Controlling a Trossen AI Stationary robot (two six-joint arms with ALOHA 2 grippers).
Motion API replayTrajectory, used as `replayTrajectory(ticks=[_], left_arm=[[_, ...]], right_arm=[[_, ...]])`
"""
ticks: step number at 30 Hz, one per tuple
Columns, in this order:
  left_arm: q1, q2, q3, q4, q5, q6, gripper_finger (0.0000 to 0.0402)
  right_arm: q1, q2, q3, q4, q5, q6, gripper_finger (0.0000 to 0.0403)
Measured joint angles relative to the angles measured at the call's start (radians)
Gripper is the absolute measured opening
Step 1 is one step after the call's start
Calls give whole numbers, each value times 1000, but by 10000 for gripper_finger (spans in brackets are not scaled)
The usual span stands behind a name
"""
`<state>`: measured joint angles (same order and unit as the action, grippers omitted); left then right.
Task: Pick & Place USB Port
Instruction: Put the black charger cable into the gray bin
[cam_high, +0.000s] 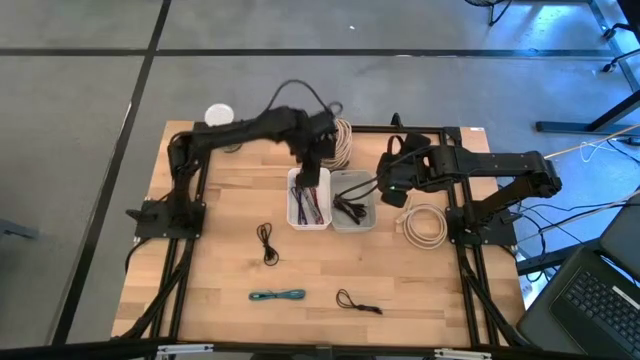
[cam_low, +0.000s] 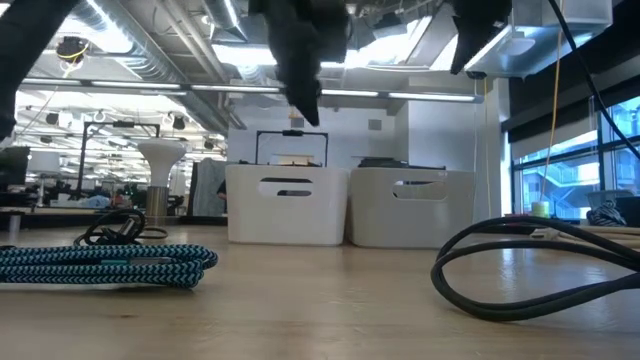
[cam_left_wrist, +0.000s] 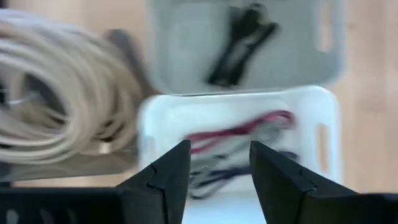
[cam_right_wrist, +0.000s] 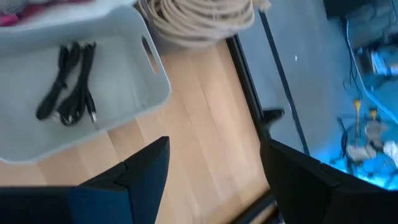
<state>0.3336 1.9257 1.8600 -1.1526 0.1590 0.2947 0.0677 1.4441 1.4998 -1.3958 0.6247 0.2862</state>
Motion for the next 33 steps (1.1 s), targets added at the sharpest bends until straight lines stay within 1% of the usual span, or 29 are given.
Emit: replayTrajectory(ticks=[2, 4, 6, 8, 11, 15, 18, 22, 25, 27, 30, 33], left_arm=[[-56, -35, -41, 0, -20, -23, 152], [-108, -81, -110, 4, -26, -60, 149], [-159, -141, -212, 40, -35, -110, 146], [-211, -218, -339, 100, -71, -163, 144], [-282, -355, -544, 150, -127, -275, 143], [-367, -566, -780, 211, -184, -482, 143], [-437, -723, -914, 288, -201, -617, 143], [-516, -878, -1054, 453, -246, -702, 143], [-551, -937, -1128, 598, -285, -702, 143], [-562, -939, -1166, 705, -296, -681, 143], [-574, -909, -1214, 820, -256, -651, 143], [-592, -863, -1242, 857, -236, -651, 143]], right_arm=[[1, 0, 0, -46, 0, 43, 255], [3, 0, 0, -90, 0, 80, 255], [10, 0, 0, -118, 0, 103, 255], [22, 0, 0, -126, 1, 103, 255], [41, 0, -1, -126, 1, 100, 255], [60, 0, 0, -120, 2, 100, 255], [62, 0, -1, -96, 3, 100, 255], [62, 0, -1, -48, 4, 88, 255], [62, 0, -1, -20, 3, 58, 255], [62, 0, -1, -13, 3, 46, 255], [62, 0, -1, -19, 3, 48, 255], [62, 0, -1, -22, 3, 50, 255]])
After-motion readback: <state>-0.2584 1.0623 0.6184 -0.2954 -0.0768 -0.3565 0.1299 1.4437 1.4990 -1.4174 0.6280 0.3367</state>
